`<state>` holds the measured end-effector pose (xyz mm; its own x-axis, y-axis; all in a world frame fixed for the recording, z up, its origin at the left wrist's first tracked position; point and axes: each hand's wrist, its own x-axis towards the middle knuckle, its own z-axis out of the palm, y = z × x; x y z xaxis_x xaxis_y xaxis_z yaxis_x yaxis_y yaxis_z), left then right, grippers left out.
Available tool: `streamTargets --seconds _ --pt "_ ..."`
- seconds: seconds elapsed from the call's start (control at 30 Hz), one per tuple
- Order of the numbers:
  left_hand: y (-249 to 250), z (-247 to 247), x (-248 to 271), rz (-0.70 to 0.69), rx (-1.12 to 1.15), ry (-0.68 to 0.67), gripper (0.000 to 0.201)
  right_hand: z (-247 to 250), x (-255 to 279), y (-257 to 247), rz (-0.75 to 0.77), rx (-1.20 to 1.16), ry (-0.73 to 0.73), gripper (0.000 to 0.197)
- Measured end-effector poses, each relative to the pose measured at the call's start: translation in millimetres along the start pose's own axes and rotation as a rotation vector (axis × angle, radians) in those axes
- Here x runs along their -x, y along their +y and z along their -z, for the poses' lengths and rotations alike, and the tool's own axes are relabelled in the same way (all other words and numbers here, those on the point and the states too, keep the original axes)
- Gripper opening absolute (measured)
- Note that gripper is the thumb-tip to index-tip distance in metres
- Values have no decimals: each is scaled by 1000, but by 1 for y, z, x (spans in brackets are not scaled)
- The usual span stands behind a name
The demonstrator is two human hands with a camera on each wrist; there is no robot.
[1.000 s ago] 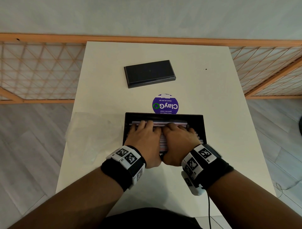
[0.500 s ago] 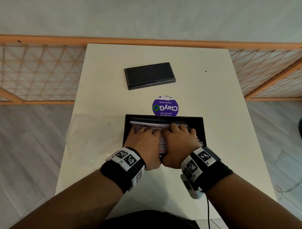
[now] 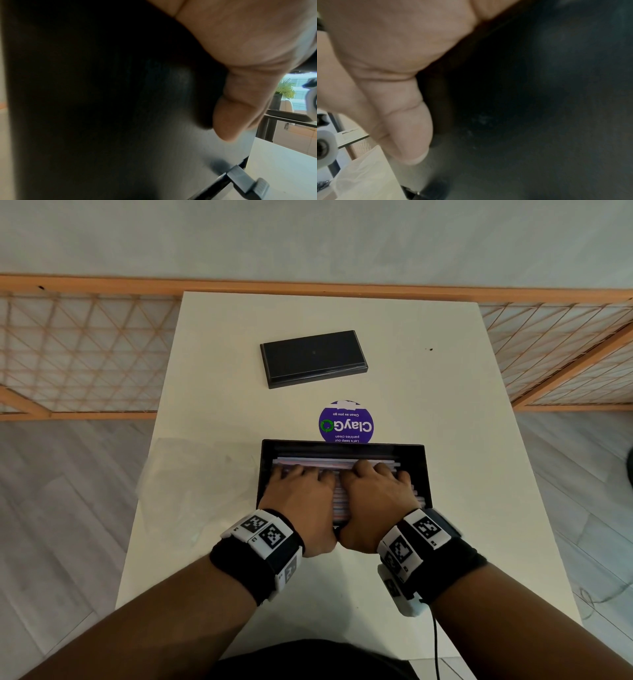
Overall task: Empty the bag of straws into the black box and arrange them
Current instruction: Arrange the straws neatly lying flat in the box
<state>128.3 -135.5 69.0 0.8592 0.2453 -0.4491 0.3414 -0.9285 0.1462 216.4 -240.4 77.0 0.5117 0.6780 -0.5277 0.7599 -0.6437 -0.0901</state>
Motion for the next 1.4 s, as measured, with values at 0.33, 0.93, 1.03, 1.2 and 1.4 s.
streamTargets --seconds 0.33,0.93,1.03,1.2,1.4 --pt "2 7 4 12 21 -16 61 -2 2 0 -17 1 14 80" --pt "11 23 -2 -15 61 -157 56 10 -1 -4 32 21 -67 55" --pt "6 15 -1 19 76 -138 62 3 0 -1 21 15 -40 64" --pt "4 10 -1 56 88 -131 65 1 -3 0 23 5 -22 71" --pt "4 5 -2 56 69 -87 66 -1 0 0 3 -7 21 65"
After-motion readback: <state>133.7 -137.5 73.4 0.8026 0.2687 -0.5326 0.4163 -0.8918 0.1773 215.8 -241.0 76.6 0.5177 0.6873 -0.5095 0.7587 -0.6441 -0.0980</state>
